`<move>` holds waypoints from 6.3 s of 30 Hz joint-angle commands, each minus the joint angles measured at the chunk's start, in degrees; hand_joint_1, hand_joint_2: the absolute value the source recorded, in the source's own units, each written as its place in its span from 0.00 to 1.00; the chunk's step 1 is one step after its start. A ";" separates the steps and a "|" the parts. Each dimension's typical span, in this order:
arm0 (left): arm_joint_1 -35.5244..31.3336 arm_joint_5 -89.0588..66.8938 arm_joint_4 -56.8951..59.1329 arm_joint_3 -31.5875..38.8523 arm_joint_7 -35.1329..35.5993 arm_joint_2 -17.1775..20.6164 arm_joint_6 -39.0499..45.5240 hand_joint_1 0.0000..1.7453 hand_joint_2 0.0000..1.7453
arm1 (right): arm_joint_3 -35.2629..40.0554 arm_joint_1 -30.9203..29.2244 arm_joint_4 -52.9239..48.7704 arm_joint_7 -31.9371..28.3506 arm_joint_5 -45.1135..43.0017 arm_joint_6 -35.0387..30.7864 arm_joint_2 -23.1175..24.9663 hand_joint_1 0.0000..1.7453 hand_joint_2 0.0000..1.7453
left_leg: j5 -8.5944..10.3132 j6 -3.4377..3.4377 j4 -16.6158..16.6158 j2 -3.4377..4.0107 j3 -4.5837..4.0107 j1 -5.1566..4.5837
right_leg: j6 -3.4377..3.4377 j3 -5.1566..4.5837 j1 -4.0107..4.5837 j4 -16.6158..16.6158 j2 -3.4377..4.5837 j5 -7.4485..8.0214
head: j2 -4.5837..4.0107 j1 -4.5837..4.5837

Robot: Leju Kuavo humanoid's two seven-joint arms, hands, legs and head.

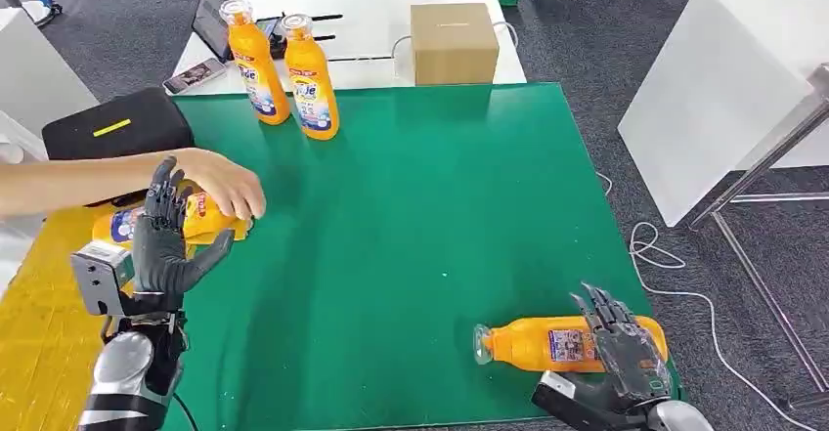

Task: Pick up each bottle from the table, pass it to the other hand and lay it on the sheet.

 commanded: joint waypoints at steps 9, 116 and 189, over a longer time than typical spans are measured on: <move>-0.16 0.11 2.03 1.00 1.15 -1.46 -0.13 0.00 1.00 | 1.50 -3.07 8.14 5.28 3.57 3.30 -0.71 0.00 1.00 | -0.06 -0.02 -0.14 0.02 0.27 0.08 | 0.06 0.30 0.06 -0.20 0.00 0.00 | 0.00 0.00; -15.68 19.66 19.88 -23.78 7.77 -4.28 -13.32 1.00 1.00 | 27.18 -36.26 47.18 -24.95 -34.21 -13.21 37.11 1.00 1.00 | 0.05 -0.03 -0.02 -0.07 0.19 0.05 | 0.05 0.14 0.10 0.01 -0.08 0.01 | 0.00 0.00; -33.34 -88.86 67.25 -17.65 45.91 7.91 19.13 1.00 1.00 | 5.36 -19.28 7.16 -22.07 -29.19 -16.59 30.79 0.00 1.00 | 0.05 -0.06 -0.07 0.11 0.26 0.07 | 0.03 0.16 0.08 0.03 0.09 0.05 | 0.00 0.00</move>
